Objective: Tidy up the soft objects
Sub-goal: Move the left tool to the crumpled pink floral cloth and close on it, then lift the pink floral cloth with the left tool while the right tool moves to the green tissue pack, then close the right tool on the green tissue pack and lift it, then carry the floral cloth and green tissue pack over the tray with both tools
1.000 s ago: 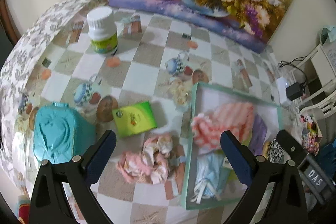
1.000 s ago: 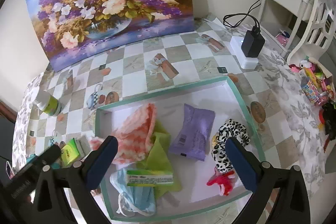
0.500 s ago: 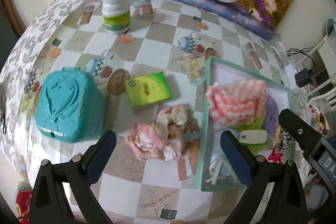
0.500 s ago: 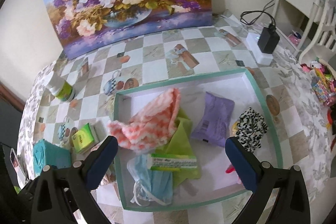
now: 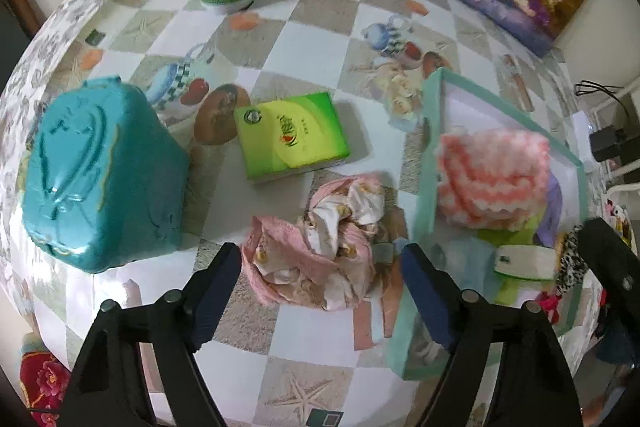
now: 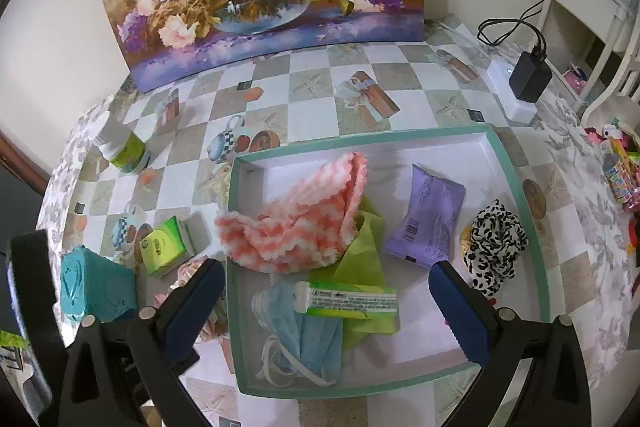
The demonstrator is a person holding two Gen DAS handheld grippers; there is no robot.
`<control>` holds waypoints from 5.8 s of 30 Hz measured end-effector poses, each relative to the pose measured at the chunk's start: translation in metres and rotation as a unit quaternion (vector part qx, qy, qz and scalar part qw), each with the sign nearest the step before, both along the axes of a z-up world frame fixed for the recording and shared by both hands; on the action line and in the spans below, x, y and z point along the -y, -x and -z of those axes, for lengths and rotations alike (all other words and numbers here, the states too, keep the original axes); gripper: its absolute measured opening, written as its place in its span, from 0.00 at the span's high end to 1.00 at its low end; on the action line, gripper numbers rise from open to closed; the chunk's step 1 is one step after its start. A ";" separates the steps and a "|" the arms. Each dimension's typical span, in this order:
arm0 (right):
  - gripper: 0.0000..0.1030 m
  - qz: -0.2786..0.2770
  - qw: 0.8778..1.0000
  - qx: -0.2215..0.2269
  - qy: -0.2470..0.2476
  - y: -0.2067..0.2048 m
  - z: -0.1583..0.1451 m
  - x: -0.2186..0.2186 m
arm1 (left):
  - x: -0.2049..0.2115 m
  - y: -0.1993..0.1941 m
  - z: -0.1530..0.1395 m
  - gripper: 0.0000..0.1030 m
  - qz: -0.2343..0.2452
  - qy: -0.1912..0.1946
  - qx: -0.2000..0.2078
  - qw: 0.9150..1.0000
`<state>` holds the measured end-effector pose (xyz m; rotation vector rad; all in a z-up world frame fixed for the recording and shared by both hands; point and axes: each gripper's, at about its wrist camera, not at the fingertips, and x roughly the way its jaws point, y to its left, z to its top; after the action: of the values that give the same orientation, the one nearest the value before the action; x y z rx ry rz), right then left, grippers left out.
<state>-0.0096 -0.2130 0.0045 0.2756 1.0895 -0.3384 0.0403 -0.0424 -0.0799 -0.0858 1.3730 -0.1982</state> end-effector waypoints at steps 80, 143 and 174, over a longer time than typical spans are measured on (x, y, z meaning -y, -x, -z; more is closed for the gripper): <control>0.12 -0.226 0.972 -0.042 -0.055 -0.094 0.080 -0.125 | -0.132 -0.079 -0.074 0.89 -0.166 0.105 0.103 0.975; 0.36 -0.030 0.998 0.046 -0.002 -0.043 -0.011 -0.012 | -0.074 -0.055 -0.115 0.89 -0.073 0.109 0.154 0.979; 0.36 0.122 0.988 -0.055 -0.074 0.008 0.054 0.094 | 0.090 0.002 -0.041 0.88 0.151 0.071 0.025 0.986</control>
<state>-0.0179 -0.3071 -0.0490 0.5295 1.1945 -0.4972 0.0382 -0.1319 -0.0388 0.0099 1.3162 -0.5493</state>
